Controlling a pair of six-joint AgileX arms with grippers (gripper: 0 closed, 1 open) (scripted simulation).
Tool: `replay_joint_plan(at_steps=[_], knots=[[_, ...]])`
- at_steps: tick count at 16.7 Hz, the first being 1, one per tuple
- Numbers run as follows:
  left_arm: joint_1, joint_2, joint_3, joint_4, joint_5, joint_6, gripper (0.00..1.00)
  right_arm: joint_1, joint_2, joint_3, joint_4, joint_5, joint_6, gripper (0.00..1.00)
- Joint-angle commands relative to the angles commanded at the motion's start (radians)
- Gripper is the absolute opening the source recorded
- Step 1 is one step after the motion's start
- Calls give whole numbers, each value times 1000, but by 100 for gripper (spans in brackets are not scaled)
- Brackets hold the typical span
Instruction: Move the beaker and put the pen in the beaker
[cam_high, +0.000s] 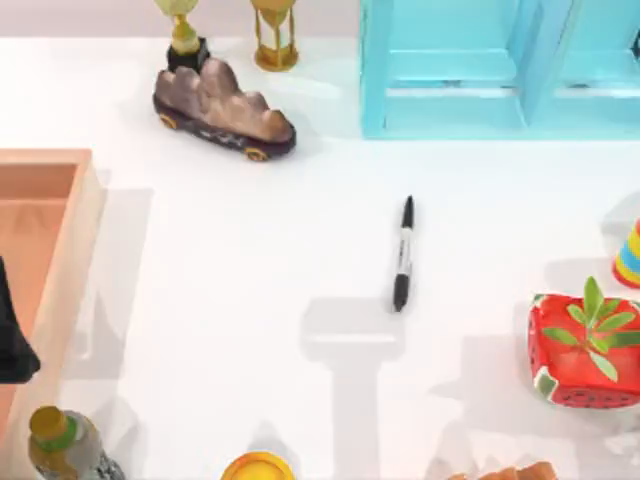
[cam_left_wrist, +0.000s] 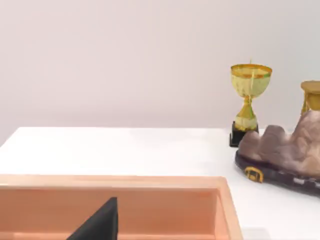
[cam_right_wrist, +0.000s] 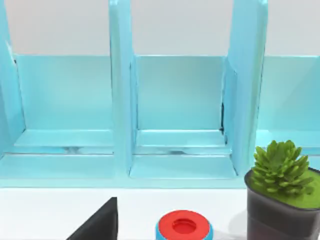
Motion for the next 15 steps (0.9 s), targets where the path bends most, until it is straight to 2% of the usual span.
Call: replay_joint_plan(at_steps=[4,7,10,15], knots=[[7,32,32,-30,-2,7,100,0,0,0,0,0,0,100],[28,159,160,-139,-5,29,100,0,0,0,0,0,0,100],[55,380,367,-312,-5,60,100,0,0,0,0,0,0,100],[106,913,758,-687,-1,120,100,0,0,0,0,0,0,100]])
